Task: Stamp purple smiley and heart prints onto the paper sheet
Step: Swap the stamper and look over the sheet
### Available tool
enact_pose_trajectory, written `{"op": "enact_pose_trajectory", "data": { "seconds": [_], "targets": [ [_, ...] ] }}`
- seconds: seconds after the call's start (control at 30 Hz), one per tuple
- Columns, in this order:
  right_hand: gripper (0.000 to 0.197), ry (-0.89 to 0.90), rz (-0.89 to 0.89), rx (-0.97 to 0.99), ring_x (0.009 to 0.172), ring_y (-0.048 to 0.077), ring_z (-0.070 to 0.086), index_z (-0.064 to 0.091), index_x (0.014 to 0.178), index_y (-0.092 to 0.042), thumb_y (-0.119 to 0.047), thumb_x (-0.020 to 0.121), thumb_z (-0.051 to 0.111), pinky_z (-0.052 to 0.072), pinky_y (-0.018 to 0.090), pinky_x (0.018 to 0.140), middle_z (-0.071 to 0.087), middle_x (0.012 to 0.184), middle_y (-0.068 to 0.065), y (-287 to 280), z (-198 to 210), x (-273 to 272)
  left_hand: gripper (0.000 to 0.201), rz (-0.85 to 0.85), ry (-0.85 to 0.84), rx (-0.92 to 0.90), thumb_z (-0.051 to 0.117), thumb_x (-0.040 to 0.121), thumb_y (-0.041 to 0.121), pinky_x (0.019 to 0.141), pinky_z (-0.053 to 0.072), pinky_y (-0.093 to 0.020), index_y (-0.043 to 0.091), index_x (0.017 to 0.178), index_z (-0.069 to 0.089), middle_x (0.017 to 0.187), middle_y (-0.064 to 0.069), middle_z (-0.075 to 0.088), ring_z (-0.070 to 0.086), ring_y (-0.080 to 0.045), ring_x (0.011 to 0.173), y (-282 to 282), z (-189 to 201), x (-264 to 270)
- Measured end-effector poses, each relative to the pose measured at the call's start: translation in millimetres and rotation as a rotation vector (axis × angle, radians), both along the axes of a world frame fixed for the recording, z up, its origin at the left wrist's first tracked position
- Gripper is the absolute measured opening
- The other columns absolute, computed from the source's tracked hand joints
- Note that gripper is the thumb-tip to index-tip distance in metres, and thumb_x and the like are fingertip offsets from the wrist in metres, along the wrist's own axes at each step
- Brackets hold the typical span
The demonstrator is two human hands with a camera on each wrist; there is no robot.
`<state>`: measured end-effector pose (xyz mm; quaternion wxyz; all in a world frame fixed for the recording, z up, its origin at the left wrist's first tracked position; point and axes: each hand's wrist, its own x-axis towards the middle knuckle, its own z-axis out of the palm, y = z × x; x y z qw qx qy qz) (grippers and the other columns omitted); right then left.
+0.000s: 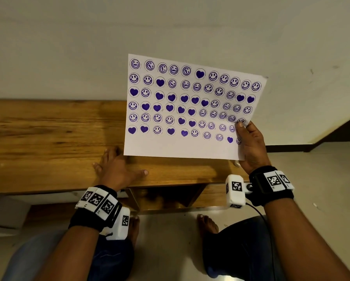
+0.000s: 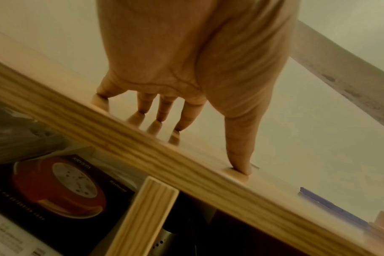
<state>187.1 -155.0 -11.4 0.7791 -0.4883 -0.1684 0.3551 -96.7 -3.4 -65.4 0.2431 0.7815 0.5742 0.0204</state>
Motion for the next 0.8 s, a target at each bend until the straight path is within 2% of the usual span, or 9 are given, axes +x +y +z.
{"op": "enact_pose_trajectory", "data": {
  "seconds": [0.13,0.23,0.33,0.5,0.53,0.6,0.67,0.73,0.8],
  "targets": [
    [0.04,0.001,0.001,0.009,0.113,0.041,0.062,0.046,0.14,0.001,-0.011,0.103,0.048,0.06,0.031,0.065,0.056,0.137,0.026,0,2,-2,0.105,0.013,-0.018,-0.013,0.076,0.066,0.06,0.115,0.0,-0.061,0.031,0.15,0.02,0.158,-0.008,0.011,0.005,-0.032,0.146,-2,3,0],
    [0.04,-0.01,0.018,-0.002,0.098,0.038,0.063,0.045,0.141,0.002,-0.012,0.103,0.045,0.054,0.021,0.049,0.054,0.138,0.028,-1,3,-3,0.103,0.004,-0.001,-0.017,0.075,0.067,0.061,0.115,0.001,-0.061,0.031,0.149,0.021,0.158,-0.008,0.012,0.005,-0.031,0.146,-3,4,1],
    [0.041,-0.026,0.033,-0.012,0.093,0.034,0.066,0.044,0.141,0.001,-0.014,0.103,0.047,0.052,0.02,0.046,0.055,0.137,0.028,-1,0,-1,0.104,0.018,-0.025,-0.035,0.076,0.067,0.059,0.116,0.0,-0.06,0.03,0.15,0.02,0.158,-0.007,0.012,0.005,-0.03,0.147,-2,4,0],
    [0.024,-0.04,0.033,-0.05,0.108,0.036,0.066,0.062,0.123,-0.011,-0.011,0.101,0.051,0.061,0.033,0.067,0.064,0.129,0.022,2,-5,3,0.101,0.032,-0.078,-0.061,0.079,0.064,0.057,0.115,0.0,-0.06,0.029,0.147,0.028,0.156,-0.007,0.02,0.012,-0.031,0.146,-2,6,-1],
    [0.022,-0.056,0.037,-0.082,0.105,0.034,0.068,0.064,0.12,-0.012,-0.01,0.101,0.053,0.062,0.034,0.069,0.067,0.124,0.019,3,-8,3,0.096,0.023,-0.085,-0.087,0.078,0.062,0.06,0.115,0.004,-0.061,0.03,0.143,0.035,0.154,-0.007,0.025,0.018,-0.032,0.144,3,3,-4],
    [0.023,-0.098,0.039,-0.171,0.097,0.03,0.072,0.065,0.12,-0.007,-0.01,0.099,0.056,0.062,0.036,0.07,0.072,0.114,0.016,5,-17,5,0.086,0.016,-0.123,-0.131,0.071,0.058,0.063,0.112,0.023,-0.062,0.029,0.133,0.049,0.148,-0.004,0.038,0.036,-0.029,0.136,16,-6,-11],
    [0.023,-0.118,0.035,-0.256,0.097,0.031,0.072,0.065,0.119,-0.004,-0.01,0.098,0.059,0.061,0.041,0.076,0.073,0.112,0.016,7,-28,7,0.074,0.085,-0.261,-0.169,0.07,0.065,0.033,0.11,0.035,-0.051,0.023,0.136,0.05,0.145,-0.003,0.045,0.044,-0.024,0.13,24,-3,-15],
    [0.021,-0.15,0.032,-0.343,0.099,0.033,0.072,0.067,0.116,-0.006,-0.011,0.097,0.062,0.06,0.046,0.083,0.073,0.111,0.016,10,-37,7,0.068,0.143,-0.352,-0.208,0.059,0.078,0.001,0.114,0.031,-0.042,0.015,0.143,0.042,0.148,-0.005,0.041,0.038,-0.023,0.136,23,3,-17],
    [0.015,-0.198,0.038,-0.421,0.096,0.029,0.073,0.068,0.11,-0.012,-0.014,0.097,0.063,0.059,0.044,0.083,0.076,0.105,0.009,13,-42,4,0.065,0.156,-0.387,-0.22,0.055,0.083,-0.002,0.116,0.025,-0.039,0.014,0.145,0.039,0.151,-0.004,0.036,0.032,-0.022,0.139,24,1,-18]
  ]
}}
